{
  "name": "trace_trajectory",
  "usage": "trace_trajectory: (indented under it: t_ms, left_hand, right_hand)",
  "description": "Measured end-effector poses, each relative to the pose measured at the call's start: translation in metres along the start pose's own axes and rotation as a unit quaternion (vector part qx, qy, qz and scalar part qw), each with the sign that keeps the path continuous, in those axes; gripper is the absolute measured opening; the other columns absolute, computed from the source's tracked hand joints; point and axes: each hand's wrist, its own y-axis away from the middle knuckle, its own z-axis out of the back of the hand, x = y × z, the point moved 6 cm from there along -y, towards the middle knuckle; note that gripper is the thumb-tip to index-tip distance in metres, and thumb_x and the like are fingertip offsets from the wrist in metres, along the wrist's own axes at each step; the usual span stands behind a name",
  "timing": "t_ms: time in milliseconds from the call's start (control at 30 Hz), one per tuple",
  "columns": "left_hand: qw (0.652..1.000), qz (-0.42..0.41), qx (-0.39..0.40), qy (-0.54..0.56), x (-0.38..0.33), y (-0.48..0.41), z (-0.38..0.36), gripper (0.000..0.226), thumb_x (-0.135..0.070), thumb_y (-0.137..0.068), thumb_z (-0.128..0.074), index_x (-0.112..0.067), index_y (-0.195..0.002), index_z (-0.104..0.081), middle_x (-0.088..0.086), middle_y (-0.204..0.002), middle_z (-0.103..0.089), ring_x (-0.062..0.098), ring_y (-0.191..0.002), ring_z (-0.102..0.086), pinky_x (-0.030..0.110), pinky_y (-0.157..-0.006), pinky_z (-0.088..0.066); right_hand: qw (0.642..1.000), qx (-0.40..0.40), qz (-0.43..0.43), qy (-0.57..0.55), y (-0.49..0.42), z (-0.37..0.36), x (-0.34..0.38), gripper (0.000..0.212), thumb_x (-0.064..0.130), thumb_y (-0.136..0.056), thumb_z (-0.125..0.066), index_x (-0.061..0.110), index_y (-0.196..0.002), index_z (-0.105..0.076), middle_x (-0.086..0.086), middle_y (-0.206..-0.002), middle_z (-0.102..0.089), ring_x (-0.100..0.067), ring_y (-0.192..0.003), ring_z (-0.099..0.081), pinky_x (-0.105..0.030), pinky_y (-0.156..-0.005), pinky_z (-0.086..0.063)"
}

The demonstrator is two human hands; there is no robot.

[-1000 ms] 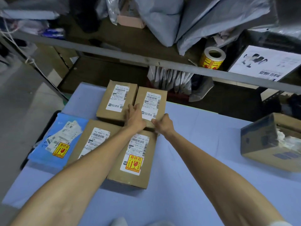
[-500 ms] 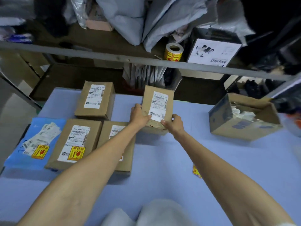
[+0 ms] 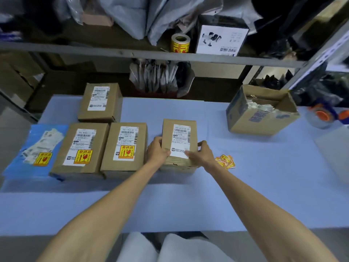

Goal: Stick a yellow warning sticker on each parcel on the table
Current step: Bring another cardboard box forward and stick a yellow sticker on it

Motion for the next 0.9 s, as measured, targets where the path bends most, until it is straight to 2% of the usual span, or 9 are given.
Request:
trace_trajectory:
  t_ms: [67, 133, 233, 367, 533, 767, 900]
  left_hand:
    - [1.0, 0.006, -0.004, 0.011, 0.001, 0.004, 0.0, 0.056, -0.006, -0.074, -0.075, -0.016, -0.123, -0.05, 0.004, -0.126, -0.06, 0.026, -0.111, -0.06, 0.045, -0.096, -0.049]
    - [1.0, 0.009, -0.01, 0.014, -0.001, 0.007, 0.0, 0.058, -0.004, -0.077, -0.072, -0.016, -0.129, -0.049, 0.002, -0.128, -0.059, 0.025, -0.113, -0.059, 0.044, -0.098, -0.048]
    - [1.0, 0.022, -0.014, -0.002, -0.003, 0.01, -0.003, 0.06, -0.007, -0.077, -0.071, -0.023, -0.129, -0.047, 0.001, -0.127, -0.058, 0.024, -0.112, -0.059, 0.044, -0.097, -0.048]
    - [0.999, 0.047, -0.014, 0.007, -0.004, 0.015, -0.006, 0.057, -0.013, -0.067, -0.07, -0.033, -0.114, -0.045, -0.003, -0.118, -0.062, 0.019, -0.103, -0.062, 0.043, -0.091, -0.052]
    - [0.999, 0.043, -0.015, 0.018, -0.003, 0.021, -0.006, 0.051, -0.011, -0.081, -0.068, -0.021, -0.127, -0.046, 0.0, -0.124, -0.061, 0.019, -0.105, -0.062, 0.041, -0.094, -0.05]
    - [0.998, 0.039, -0.049, -0.014, 0.001, 0.025, -0.005, 0.046, -0.014, -0.085, -0.067, -0.026, -0.126, -0.05, -0.006, -0.125, -0.063, 0.02, -0.109, -0.062, 0.044, -0.096, -0.049]
    - [0.999, 0.032, -0.04, -0.015, 0.005, 0.022, -0.004, 0.047, -0.012, -0.084, -0.067, -0.028, -0.126, -0.051, -0.006, -0.125, -0.064, 0.021, -0.108, -0.062, 0.044, -0.096, -0.049]
  right_hand:
    - [1.0, 0.021, 0.014, -0.002, -0.002, 0.0, 0.003, 0.08, 0.024, -0.077, -0.076, 0.019, -0.143, -0.032, -0.009, -0.131, -0.058, -0.028, -0.115, -0.058, -0.044, -0.094, -0.051]
    - [0.999, 0.04, 0.028, -0.001, -0.005, -0.001, 0.008, 0.084, 0.021, -0.077, -0.076, 0.026, -0.146, -0.029, -0.006, -0.134, -0.056, -0.029, -0.119, -0.056, -0.049, -0.097, -0.049]
    - [0.997, 0.071, 0.026, 0.005, -0.007, 0.001, 0.007, 0.078, 0.02, -0.077, -0.075, 0.027, -0.141, -0.031, -0.006, -0.129, -0.059, -0.031, -0.114, -0.059, -0.055, -0.089, -0.053]
    - [0.996, 0.083, 0.022, 0.015, -0.011, 0.01, 0.002, 0.073, 0.017, -0.077, -0.077, 0.026, -0.135, -0.033, -0.006, -0.124, -0.061, -0.03, -0.107, -0.061, -0.054, -0.084, -0.056]
    - [0.996, 0.081, 0.03, 0.025, -0.013, 0.009, -0.001, 0.074, 0.02, -0.075, -0.078, 0.03, -0.134, -0.034, -0.004, -0.123, -0.063, -0.029, -0.106, -0.062, -0.053, -0.086, -0.056]
    - [0.997, 0.061, 0.035, 0.022, -0.014, 0.007, -0.011, 0.077, 0.026, -0.072, -0.08, 0.038, -0.135, -0.038, -0.004, -0.119, -0.067, -0.027, -0.103, -0.065, -0.048, -0.087, -0.055]
    - [0.998, 0.052, 0.028, 0.014, -0.012, 0.004, -0.017, 0.08, 0.033, -0.066, -0.081, 0.045, -0.132, -0.038, -0.001, -0.118, -0.068, -0.026, -0.102, -0.066, -0.052, -0.086, -0.056]
